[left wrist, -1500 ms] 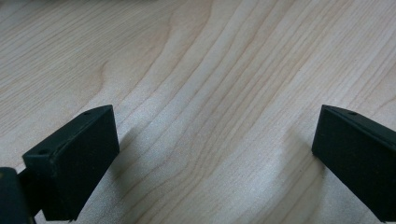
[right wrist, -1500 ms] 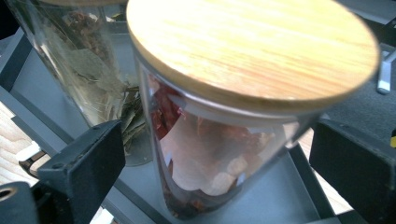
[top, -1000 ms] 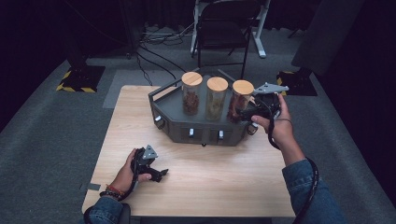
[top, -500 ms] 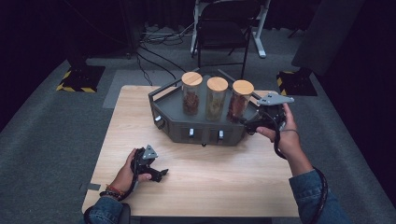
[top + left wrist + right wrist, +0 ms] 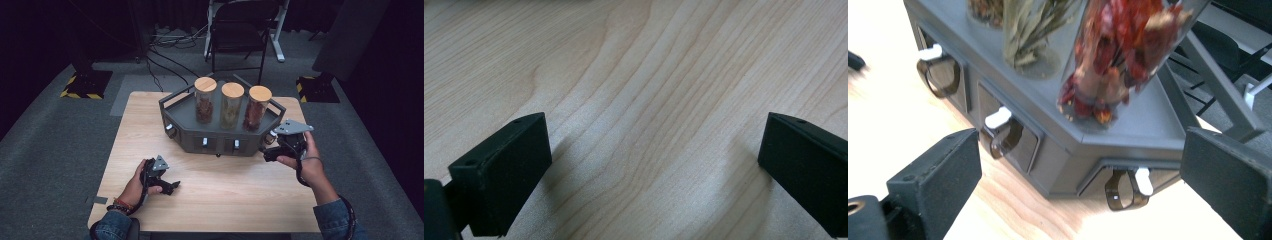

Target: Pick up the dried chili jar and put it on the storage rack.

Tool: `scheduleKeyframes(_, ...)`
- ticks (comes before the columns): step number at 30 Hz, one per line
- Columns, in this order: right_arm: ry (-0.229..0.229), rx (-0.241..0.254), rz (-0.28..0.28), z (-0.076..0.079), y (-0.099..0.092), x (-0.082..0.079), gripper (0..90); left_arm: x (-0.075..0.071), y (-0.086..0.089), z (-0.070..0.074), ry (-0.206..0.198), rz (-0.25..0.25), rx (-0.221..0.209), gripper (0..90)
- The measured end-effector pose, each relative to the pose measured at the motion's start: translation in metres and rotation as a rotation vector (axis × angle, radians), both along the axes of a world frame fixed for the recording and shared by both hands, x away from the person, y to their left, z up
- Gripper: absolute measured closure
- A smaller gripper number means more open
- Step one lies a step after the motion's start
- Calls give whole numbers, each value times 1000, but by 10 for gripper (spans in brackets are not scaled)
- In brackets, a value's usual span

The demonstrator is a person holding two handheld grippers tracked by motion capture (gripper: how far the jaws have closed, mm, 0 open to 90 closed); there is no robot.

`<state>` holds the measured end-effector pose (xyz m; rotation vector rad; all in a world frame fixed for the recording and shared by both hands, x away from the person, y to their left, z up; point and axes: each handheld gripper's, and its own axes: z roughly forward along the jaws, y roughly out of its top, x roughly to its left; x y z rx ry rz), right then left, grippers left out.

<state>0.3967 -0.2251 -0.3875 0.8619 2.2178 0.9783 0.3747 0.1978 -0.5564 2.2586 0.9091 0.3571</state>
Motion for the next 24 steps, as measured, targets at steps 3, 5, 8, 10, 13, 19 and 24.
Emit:
scheduleKeyframes(3, 5, -10, 6, -6, -1, -3, 27, 0, 0, 0, 0, 0, 0, 3)
scheduleKeyframes(5, 8, -17, 5, -11, -3, -6, 28, 0, 0, 0, 0, 0, 0, 3)
scheduleKeyframes(8, 9, -20, 7, -15, -4, -9, 28, 0, 0, 0, 0, 0, 1, 3)
scheduleKeyframes(10, 13, -24, 14, -22, -8, -15, 28, 0, 0, 0, -1, 0, 1, 3)
scheduleKeyframes(13, 22, -30, 15, -27, -12, -19, 28, 0, 0, 0, -1, 1, 1, 3)
scheduleKeyframes(19, 39, -52, 24, -38, -17, -26, 28, 0, 0, 0, -1, 1, 1, 3)
scheduleKeyframes(24, 33, -73, 38, -49, -20, -31, 27, 0, 0, 0, 0, 1, 1, 3)
